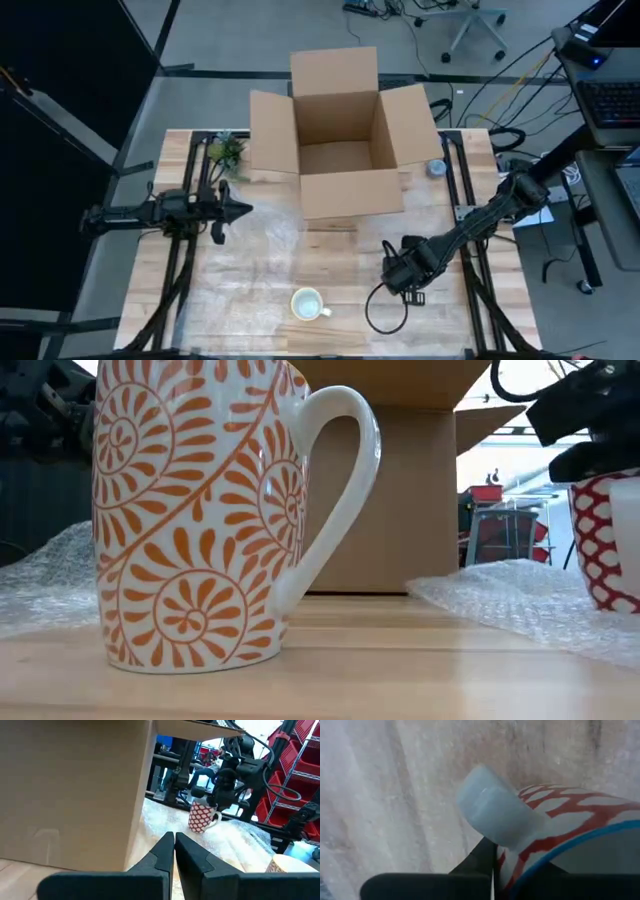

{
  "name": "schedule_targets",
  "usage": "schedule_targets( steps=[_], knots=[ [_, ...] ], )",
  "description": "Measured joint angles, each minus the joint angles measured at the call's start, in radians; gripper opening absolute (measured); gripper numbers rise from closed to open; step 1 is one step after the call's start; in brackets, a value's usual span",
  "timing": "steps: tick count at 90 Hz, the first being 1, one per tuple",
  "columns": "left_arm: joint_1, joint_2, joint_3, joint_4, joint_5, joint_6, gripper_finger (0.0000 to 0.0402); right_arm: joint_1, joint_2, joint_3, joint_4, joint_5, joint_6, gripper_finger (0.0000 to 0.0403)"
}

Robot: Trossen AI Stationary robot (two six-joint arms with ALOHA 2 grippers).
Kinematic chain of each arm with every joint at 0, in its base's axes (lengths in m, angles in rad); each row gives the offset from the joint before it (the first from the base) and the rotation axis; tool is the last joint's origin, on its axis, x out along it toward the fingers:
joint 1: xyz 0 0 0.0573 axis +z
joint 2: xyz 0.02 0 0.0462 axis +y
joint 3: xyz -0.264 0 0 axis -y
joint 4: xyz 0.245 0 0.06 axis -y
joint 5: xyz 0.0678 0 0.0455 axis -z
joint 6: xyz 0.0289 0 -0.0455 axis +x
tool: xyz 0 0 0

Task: Wrap mug
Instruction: Wrap the red mug with bubble wrap

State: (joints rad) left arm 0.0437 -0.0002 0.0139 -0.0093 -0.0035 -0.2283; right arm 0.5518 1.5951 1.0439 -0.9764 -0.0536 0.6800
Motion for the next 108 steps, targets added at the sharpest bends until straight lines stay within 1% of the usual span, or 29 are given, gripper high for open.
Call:
schedule_targets(
  steps=[17,24,32,44,55,67,75,86,103,108],
  knots=[
    [0.0,0.0,0.0,0.0,0.0,0.0,0.0004,0.003,0.0,0.0,0.022,0.007,0.047,0.0017],
    [0.0,0.0,0.0,0.0,0.0,0.0,0.0004,0.003,0.0,0.0,0.019,0.005,0.066,0.0028],
    [0.0,0.0,0.0,0.0,0.0,0.0,0.0004,0.003,0.0,0.005,0.002,0.002,0.068,0.0052],
    [0.0,0.0,0.0,0.0,0.0,0.0,0.0004,0.003,0.0,0.041,-0.066,0.002,0.068,0.0099],
    [0.0,0.0,0.0,0.0,0.0,0.0,0.0004,0.008,0.0,0.109,-0.172,0.002,0.063,0.014],
    [0.0,0.0,0.0,0.0,0.0,0.0,0.0004,0.033,0.0,0.215,-0.316,0.001,0.078,0.017],
    [0.0,0.0,0.0,0.0,0.0,0.0,0.0004,0.071,0.0,0.285,-0.384,0.002,0.124,0.018],
    [0.0,0.0,0.0,0.0,0.0,0.0,0.0004,0.16,0.0,0.353,-0.369,0.001,0.204,0.0182],
    [0.0,0.0,0.0,0.0,0.0,0.0,0.0004,0.326,0.005,0.36,-0.226,0.004,0.44,0.0174],
    [0.0,0.0,0.0,0.0,0.0,0.0,0.0004,0.384,0.014,0.36,-0.166,0.022,0.501,0.0173]
  ],
)
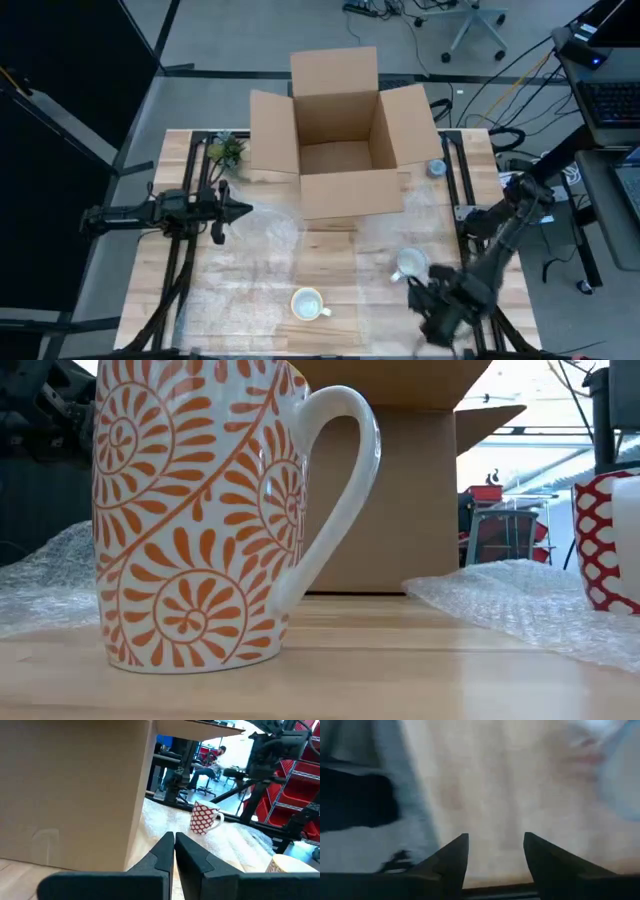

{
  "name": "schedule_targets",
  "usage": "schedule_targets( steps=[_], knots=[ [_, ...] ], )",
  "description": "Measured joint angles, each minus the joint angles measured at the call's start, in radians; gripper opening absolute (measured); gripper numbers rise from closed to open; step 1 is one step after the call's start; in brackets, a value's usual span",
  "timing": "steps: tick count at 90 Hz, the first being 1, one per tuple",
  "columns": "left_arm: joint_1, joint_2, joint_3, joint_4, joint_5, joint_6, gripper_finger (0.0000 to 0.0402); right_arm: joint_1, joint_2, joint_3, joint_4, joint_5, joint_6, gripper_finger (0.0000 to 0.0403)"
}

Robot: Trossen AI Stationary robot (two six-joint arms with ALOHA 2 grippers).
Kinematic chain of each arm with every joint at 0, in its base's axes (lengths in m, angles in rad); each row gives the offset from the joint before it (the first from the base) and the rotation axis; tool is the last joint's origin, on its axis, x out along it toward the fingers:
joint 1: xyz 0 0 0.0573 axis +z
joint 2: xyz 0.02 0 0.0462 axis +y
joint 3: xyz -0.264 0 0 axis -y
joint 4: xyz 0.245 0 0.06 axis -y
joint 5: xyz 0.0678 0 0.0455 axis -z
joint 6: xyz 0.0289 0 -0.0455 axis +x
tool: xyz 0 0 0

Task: Wrap mug
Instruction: Wrap the red mug with bubble wrap

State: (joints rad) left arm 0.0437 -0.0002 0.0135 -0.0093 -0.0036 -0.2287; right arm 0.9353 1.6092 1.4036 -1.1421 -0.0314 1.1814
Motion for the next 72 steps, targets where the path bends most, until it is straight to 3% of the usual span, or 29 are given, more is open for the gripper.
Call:
schedule_targets(
  steps=[17,50,72],
  knots=[
    [0.0,0.0,0.0,0.0,0.0,0.0,0.0004,0.137,0.064,0.0,0.173,0.155,0.072,0.0172],
    [0.0,0.0,0.0,0.0,0.0,0.0,0.0004,0.219,0.259,-0.001,0.28,0.162,0.145,0.0173],
    [0.0,0.0,0.0,0.0,0.0,0.0,0.0004,0.246,0.302,-0.001,0.37,0.166,0.186,0.0204]
  ],
)
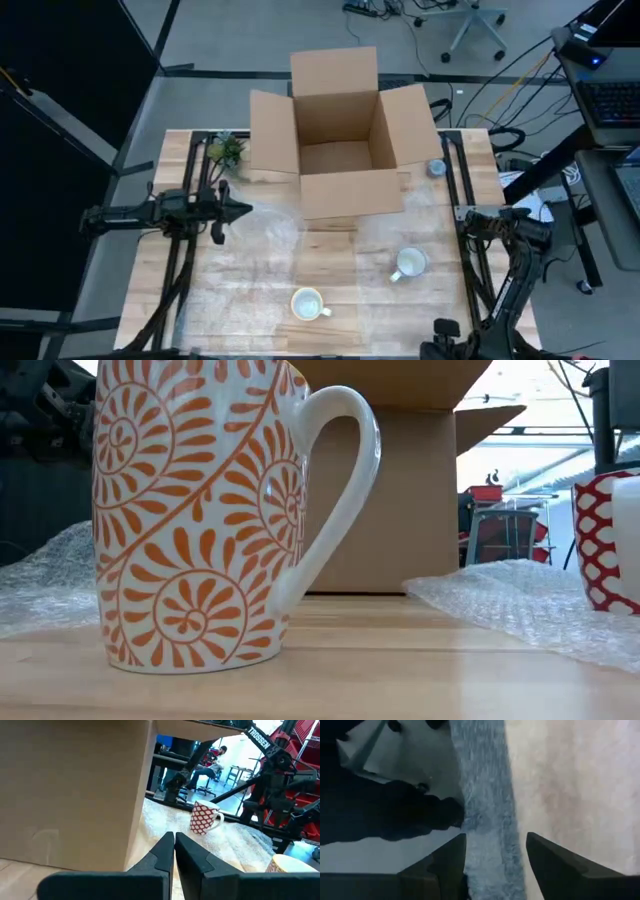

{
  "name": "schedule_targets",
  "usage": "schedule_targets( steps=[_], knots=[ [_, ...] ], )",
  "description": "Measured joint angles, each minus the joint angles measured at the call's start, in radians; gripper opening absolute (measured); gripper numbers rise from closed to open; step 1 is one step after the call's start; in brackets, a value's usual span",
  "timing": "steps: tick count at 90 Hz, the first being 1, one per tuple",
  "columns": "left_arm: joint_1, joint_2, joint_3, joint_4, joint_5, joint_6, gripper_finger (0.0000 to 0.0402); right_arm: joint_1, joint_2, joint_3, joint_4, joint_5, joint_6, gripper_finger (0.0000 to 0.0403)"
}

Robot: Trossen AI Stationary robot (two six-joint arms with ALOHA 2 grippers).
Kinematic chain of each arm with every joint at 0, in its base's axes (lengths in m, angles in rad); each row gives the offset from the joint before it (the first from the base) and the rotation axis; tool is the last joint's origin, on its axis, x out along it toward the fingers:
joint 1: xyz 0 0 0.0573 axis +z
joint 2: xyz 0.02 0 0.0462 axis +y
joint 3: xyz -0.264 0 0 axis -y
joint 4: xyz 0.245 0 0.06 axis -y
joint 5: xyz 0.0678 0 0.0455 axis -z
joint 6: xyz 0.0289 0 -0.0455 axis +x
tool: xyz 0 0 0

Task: Wrap mug
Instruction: Wrap the red mug with bubble wrap

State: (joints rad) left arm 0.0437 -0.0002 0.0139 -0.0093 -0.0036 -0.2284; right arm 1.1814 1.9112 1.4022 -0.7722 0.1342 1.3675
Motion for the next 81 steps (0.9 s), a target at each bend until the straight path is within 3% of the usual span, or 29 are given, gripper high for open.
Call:
schedule_targets(
  steps=[17,38,52,81],
  knots=[
    [0.0,0.0,0.0,0.0,0.0,0.0,0.0004,0.005,-0.002,0.0,-0.049,0.075,-0.031,0.0216],
    [0.0,0.0,0.0,0.0,0.0,0.0,0.0004,-0.012,0.051,-0.002,-0.077,0.147,-0.075,0.0198],
    [0.0,0.0,0.0,0.0,0.0,0.0,0.0004,-0.013,0.107,-0.002,-0.036,0.134,-0.089,0.0188],
    [0.0,0.0,0.0,0.0,0.0,0.0,0.0004,-0.017,0.117,-0.002,-0.076,0.122,-0.097,0.0083]
  ],
)
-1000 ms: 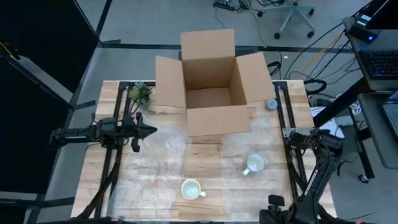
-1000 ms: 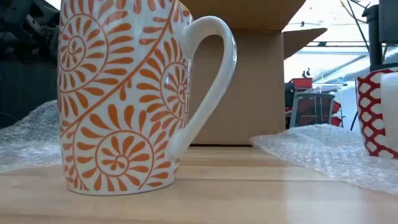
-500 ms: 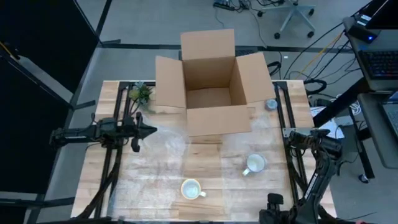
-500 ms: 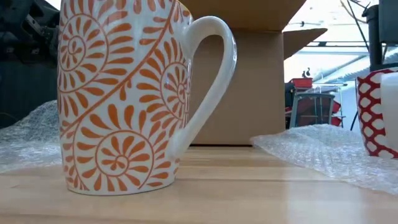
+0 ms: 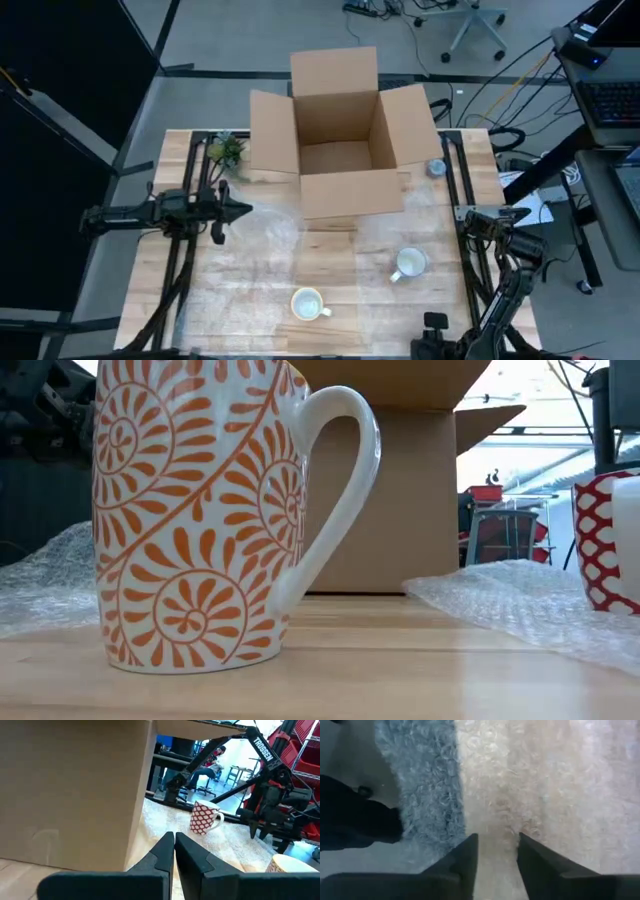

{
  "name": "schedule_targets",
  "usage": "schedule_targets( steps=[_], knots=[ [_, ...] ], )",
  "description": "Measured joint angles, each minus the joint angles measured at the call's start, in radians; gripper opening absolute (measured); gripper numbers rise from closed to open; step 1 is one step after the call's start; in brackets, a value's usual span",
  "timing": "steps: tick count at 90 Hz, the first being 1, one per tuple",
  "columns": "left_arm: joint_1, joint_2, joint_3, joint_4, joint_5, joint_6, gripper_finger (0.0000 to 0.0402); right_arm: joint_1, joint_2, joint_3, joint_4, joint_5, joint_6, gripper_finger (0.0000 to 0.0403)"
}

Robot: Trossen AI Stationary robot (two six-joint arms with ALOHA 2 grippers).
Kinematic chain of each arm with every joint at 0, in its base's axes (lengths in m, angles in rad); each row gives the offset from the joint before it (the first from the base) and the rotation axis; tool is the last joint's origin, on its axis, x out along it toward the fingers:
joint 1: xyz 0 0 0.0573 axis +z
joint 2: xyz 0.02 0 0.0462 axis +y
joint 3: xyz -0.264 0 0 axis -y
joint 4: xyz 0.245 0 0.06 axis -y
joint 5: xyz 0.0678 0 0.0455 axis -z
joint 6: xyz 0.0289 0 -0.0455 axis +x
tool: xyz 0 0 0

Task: Wrap mug
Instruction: Wrap the red mug with bubble wrap

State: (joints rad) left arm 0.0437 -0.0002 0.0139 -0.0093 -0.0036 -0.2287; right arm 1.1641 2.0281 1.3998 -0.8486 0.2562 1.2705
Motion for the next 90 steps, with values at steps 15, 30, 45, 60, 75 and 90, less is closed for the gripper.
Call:
schedule_targets(
  steps=[15,30,45,60,75,90],
  knots=[
    [0.0,0.0,0.0,0.0,0.0,0.0,0.0004,0.0,0.0,0.0,-0.008,0.0,0.0,0.002],
    [0.0,0.0,0.0,0.0,0.0,0.0,0.0004,-0.006,-0.013,0.0,-0.011,-0.003,0.0,0.0006],
    [0.0,0.0,0.0,0.0,0.0,0.0,0.0004,-0.024,-0.069,0.0,-0.043,-0.021,-0.003,0.0001],
    [0.0,0.0,0.0,0.0,0.0,0.0,0.0004,-0.042,-0.151,0.001,-0.132,-0.019,-0.013,0.0001],
    [0.0,0.0,0.0,0.0,0.0,0.0,0.0004,-0.066,-0.217,0.001,-0.245,0.017,-0.021,0.0001],
    [0.0,0.0,0.0,0.0,0.0,0.0,0.0004,-0.092,-0.262,0.001,-0.322,0.06,-0.034,0.0001]
  ],
)
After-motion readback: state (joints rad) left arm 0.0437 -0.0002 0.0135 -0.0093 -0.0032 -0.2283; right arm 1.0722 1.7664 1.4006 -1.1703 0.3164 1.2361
